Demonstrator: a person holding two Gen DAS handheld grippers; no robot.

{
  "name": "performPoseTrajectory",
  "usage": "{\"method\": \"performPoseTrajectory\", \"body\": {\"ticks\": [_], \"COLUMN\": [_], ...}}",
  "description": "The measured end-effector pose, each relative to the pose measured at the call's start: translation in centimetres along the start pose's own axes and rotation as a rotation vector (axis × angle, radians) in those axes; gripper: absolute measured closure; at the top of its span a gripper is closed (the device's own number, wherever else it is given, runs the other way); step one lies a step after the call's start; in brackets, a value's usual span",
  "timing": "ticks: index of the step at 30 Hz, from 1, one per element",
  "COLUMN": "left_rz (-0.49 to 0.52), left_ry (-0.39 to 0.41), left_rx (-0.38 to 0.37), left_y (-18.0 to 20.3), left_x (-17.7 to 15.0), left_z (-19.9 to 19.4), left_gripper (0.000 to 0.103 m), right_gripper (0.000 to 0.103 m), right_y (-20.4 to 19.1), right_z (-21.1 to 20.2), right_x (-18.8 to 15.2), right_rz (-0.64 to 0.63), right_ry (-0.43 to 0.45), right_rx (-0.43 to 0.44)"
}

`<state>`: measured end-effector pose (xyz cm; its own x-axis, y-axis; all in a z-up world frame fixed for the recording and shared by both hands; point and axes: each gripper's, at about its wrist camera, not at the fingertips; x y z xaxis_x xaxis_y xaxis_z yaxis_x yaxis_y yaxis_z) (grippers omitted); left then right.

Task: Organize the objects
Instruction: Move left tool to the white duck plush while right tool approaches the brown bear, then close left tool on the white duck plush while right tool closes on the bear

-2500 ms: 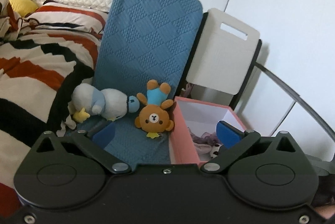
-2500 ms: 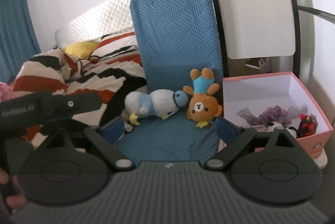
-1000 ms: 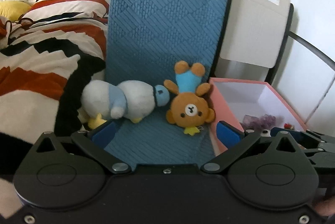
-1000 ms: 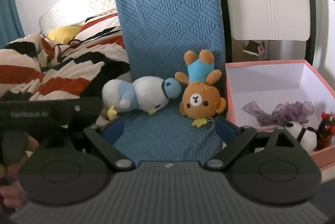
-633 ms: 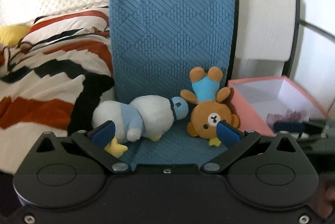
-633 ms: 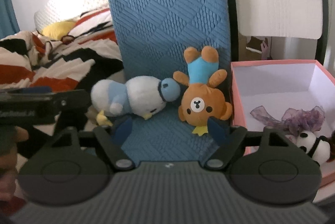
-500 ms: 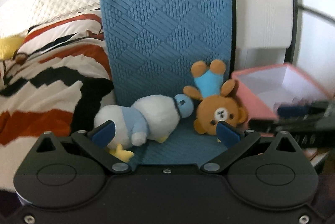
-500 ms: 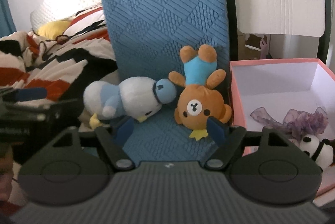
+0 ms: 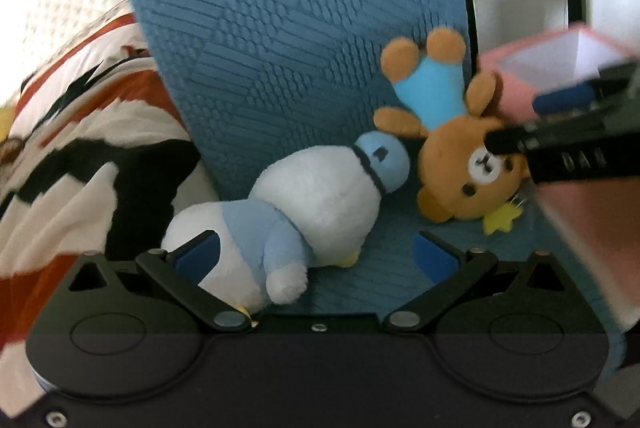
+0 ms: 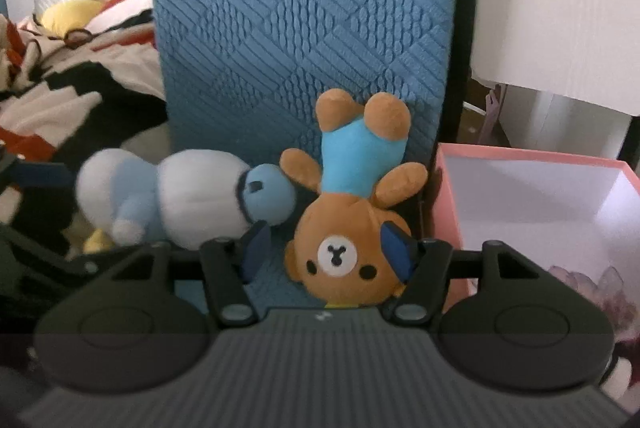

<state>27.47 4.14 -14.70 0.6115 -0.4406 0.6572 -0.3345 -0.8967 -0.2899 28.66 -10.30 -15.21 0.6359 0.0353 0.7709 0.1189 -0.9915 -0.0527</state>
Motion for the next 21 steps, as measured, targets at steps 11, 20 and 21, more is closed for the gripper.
{"method": "performPoseTrajectory", "body": {"ticks": [11,20,21], "left_rz": [0.225,0.476,0.504], "left_ry": [-0.075,-0.156,-0.164], "left_rx": [0.013,0.059,0.068], "left_y": [0.8,2.2,2.5], "left_x": [0.8,0.2,0.1], "left_z": [5.7,9.1,9.3], "left_gripper": [0.0,0.0,0.0], "right_gripper": [0.035,0.033,0.032], "right_y": [0.4,0.8,0.8], "right_z": [6.6,9.5,9.7], "right_x": [1.0,1.0,1.1], "right_rz": [0.023,-0.02,-0.03], "right_ry": [-0.038,-0.114,-0.118], "right_rx": [-0.105,-0.066,-0.063]}}
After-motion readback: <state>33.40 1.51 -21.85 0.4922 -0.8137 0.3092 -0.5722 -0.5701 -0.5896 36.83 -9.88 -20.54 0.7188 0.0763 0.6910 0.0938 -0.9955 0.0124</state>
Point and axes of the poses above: each gripper's, at about its wrist camera, not at the fingertips, and z roughly the way its jaws point, y to its right, x to its top
